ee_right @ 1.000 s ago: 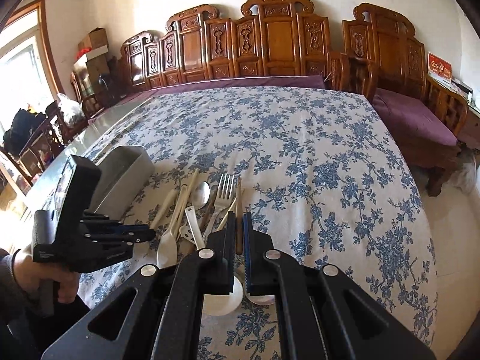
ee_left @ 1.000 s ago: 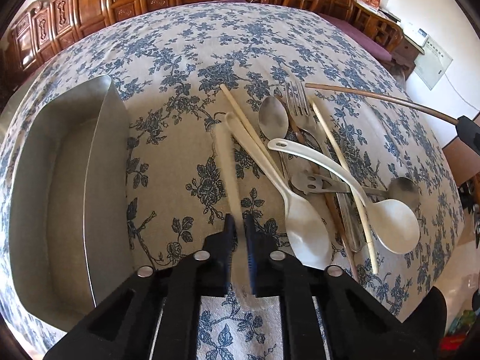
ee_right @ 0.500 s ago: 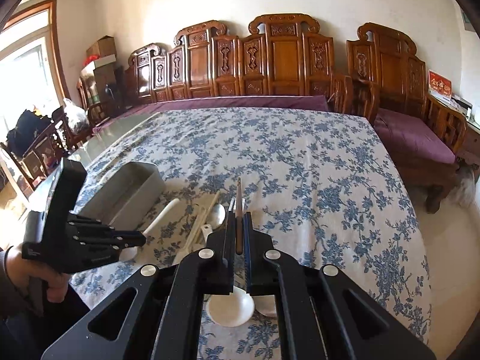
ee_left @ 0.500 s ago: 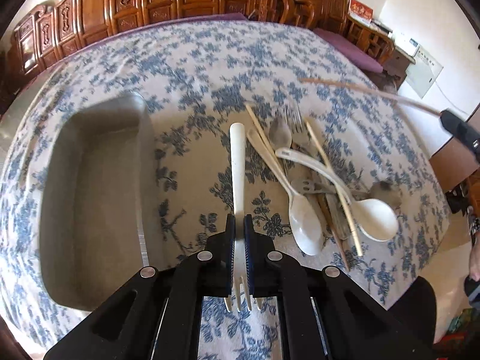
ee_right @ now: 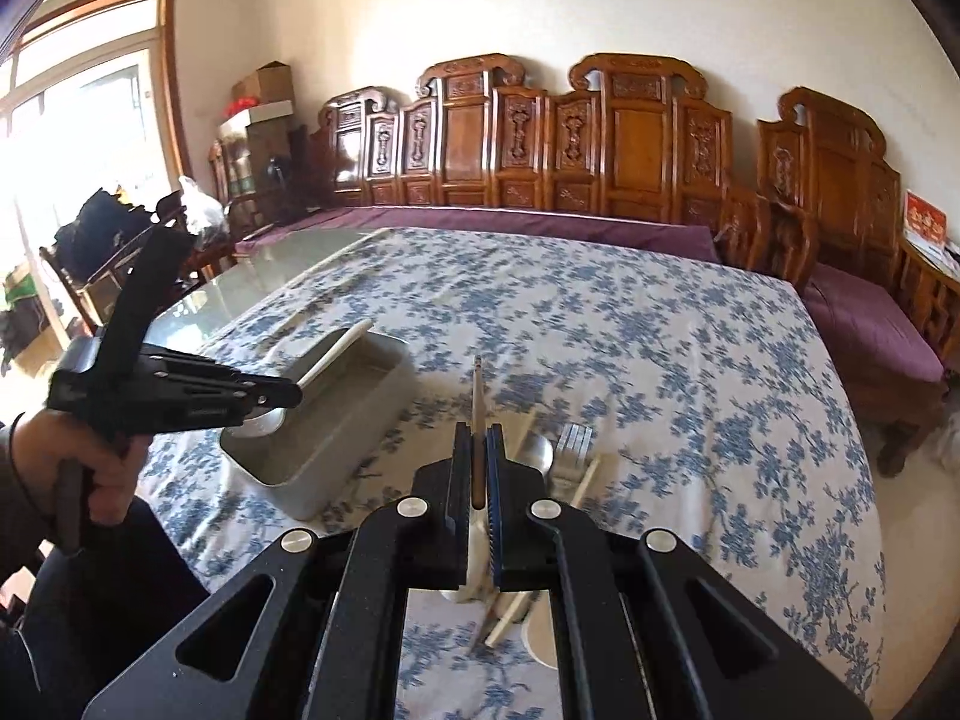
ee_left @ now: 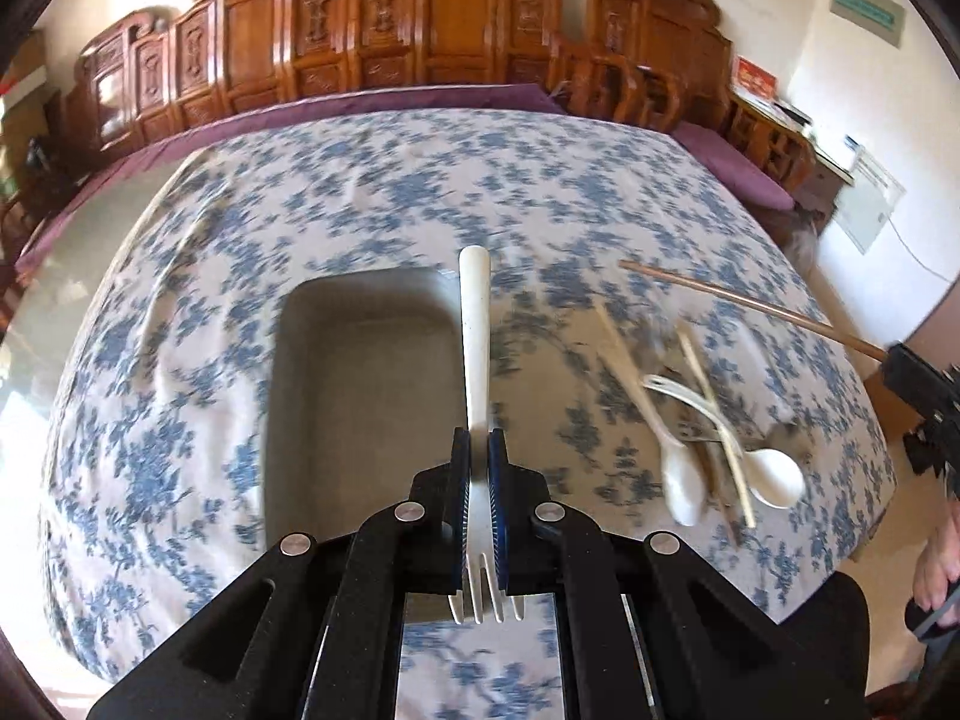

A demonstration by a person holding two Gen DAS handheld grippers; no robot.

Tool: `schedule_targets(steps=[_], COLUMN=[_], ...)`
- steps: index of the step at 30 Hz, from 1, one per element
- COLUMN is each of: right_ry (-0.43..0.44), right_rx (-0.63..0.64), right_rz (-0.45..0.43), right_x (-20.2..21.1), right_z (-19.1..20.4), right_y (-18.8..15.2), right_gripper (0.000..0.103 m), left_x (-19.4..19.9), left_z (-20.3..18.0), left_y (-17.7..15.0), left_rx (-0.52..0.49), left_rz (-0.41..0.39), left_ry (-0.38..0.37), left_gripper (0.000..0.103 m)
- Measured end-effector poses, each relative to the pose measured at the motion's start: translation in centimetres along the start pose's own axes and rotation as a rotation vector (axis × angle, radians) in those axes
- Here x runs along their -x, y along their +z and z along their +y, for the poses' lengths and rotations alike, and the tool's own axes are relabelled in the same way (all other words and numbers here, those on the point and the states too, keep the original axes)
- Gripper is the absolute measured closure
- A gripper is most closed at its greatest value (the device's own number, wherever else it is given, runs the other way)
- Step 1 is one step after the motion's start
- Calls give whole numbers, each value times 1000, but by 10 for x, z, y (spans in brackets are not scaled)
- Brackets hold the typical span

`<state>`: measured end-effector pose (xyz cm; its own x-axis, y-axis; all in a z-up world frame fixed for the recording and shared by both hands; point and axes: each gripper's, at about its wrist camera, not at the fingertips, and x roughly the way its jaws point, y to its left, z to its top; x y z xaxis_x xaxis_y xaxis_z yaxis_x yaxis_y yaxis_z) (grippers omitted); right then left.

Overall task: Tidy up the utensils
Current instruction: 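Carry the fork into the grey tray and open the left gripper while the right gripper holds the chopstick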

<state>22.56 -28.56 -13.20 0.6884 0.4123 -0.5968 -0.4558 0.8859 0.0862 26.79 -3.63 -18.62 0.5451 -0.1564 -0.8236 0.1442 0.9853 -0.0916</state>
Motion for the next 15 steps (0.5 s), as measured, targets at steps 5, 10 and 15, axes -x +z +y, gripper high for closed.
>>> schedule_targets(steps=[5, 10, 15], right_ry=[28, 57, 83], right_rx=[10, 9, 18], right_rz=[-7, 5, 25], right_x=[-6, -22, -38], right_z=[19, 35, 56], right_y=[7, 12, 15], right_gripper=[97, 97, 97], left_x=[-21, -40, -52], left_z=[28, 39, 46], left_y=[-3, -8, -8], left_rx=[24, 25, 37], left_rz=[43, 79, 94], left_ry=[38, 57, 62], left_gripper=[98, 98, 98])
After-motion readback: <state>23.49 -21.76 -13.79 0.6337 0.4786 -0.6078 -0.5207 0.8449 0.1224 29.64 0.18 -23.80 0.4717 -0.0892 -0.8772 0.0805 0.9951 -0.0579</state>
